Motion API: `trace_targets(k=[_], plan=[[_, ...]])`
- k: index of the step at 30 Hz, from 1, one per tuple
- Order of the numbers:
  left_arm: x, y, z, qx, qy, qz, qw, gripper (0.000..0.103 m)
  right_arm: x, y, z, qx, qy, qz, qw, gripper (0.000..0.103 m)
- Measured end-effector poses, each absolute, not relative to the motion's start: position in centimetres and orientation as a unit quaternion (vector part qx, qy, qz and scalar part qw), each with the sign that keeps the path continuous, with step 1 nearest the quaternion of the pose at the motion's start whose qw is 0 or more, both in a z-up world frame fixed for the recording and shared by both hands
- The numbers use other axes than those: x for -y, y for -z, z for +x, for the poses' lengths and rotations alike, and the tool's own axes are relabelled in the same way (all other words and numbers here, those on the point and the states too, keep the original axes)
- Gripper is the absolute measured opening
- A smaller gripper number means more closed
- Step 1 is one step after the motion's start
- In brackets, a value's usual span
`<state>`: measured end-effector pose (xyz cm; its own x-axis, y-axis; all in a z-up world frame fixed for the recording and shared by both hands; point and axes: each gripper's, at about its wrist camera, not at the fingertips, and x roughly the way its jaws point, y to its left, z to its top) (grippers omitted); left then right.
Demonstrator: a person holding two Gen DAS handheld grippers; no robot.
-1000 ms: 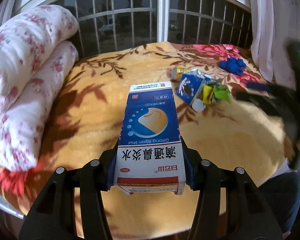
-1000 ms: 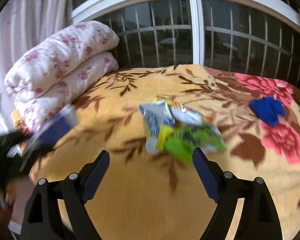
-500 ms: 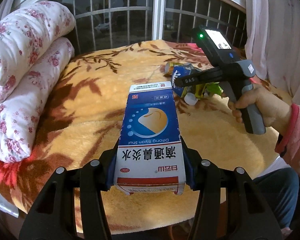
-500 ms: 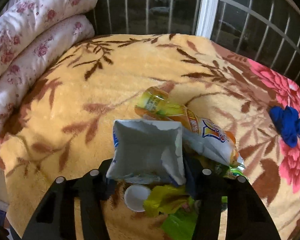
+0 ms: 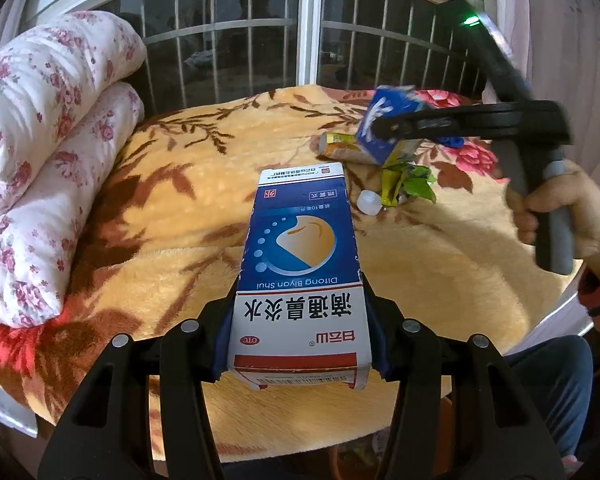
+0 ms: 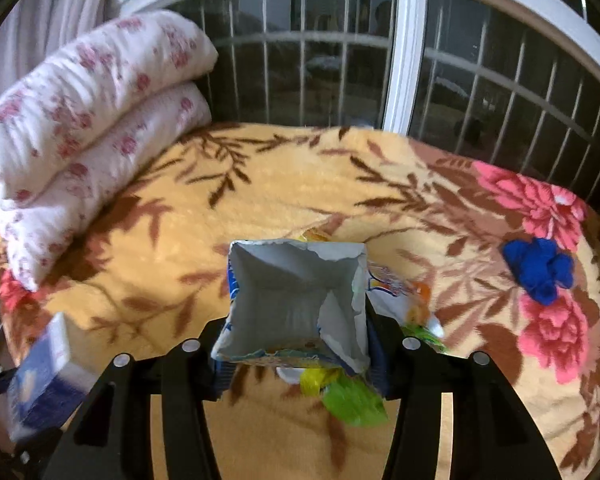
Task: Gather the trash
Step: 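Grasp the blue-white milk carton with the left tool while the right tool grasps a torn white carton, then carry both cartons down to the orange bin and open both tools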
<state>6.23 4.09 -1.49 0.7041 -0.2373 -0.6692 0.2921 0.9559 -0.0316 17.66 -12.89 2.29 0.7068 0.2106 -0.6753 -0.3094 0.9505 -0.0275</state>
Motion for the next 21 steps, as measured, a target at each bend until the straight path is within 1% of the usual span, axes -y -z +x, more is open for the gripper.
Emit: trace_targets(k=[4,10,15,21], plan=[[-3.4,1.1,5.4,-0.352,0.147,0.045,0.923,0.051,14.0,-3.8,13.2,-0.338,-0.152,-0.071,0.926,0.052],[-2.4,0.6,3.6,-0.344,0.153,0.056,0.925,0.051,16.1,-4.3,6.2,-0.315,-0.15,-0.075,0.934,0.052],[-1.3,0.7,1.3,-0.343,0.169,0.073,0.921,0.051,17.3,-3.6,0.2,-0.299,-0.154,-0.08,0.938,0.052],[0.0,1.6,-2.1,-0.35,0.196,0.096,0.911,0.051,18.1,-1.8,-5.6,-0.306,-0.164,-0.084,0.934,0.052]])
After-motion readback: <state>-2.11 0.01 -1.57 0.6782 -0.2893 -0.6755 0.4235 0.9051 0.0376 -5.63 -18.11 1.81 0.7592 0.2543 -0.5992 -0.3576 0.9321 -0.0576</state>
